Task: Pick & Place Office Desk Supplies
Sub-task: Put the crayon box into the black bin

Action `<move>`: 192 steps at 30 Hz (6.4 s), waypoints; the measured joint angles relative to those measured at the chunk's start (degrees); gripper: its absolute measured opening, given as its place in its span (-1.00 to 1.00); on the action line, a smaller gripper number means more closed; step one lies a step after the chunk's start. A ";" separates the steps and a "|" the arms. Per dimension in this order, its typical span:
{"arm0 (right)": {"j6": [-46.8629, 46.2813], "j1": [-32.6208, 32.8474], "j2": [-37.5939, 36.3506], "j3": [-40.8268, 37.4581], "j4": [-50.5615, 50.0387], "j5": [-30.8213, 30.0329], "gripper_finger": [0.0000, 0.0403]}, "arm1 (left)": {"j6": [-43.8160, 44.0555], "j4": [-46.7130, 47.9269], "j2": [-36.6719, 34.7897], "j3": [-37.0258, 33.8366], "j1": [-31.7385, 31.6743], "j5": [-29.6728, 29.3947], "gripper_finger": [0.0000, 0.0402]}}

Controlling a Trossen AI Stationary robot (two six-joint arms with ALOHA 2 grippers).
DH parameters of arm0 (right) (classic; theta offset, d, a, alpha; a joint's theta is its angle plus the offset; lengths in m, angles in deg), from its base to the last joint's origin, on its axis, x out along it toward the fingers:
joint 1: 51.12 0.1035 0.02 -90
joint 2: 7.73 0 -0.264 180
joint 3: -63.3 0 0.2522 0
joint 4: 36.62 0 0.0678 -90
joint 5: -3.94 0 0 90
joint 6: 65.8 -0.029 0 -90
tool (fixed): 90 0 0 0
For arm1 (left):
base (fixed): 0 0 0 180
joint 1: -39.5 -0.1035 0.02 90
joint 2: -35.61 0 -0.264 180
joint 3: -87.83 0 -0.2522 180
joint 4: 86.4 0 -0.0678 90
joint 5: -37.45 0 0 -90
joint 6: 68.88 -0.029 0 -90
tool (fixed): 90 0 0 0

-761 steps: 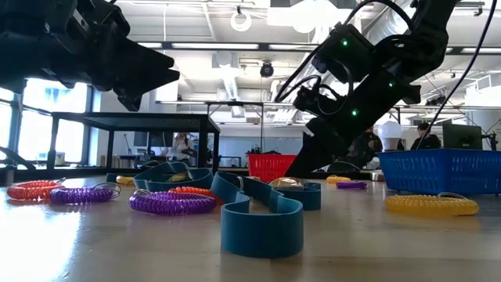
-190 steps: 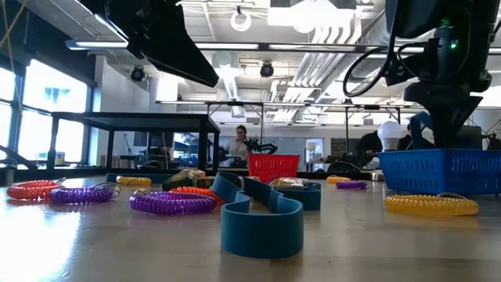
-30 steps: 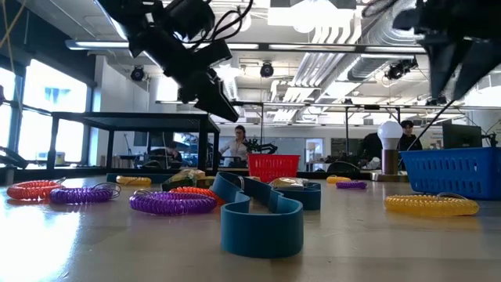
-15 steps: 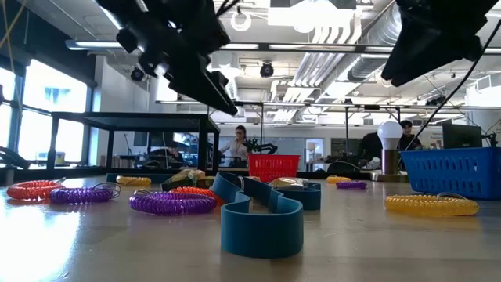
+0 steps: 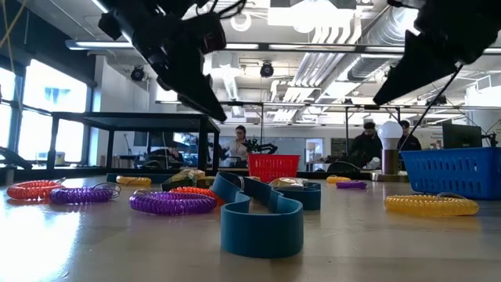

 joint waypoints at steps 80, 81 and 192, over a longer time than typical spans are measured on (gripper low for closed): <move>11.56 -6.00 1.54 0.04 10.53 3.69 -0.32 | 38.24 7.55 12.03 0.15 -0.85 -11.00 0.38; 11.78 -6.01 1.54 0.04 10.52 3.33 -0.32 | 38.24 7.28 12.34 0.15 -0.85 -11.15 0.38; 40.15 -13.34 1.56 0.02 61.02 22.67 0.11 | 7.14 -35.69 -1.29 0.04 10.01 -11.89 -0.54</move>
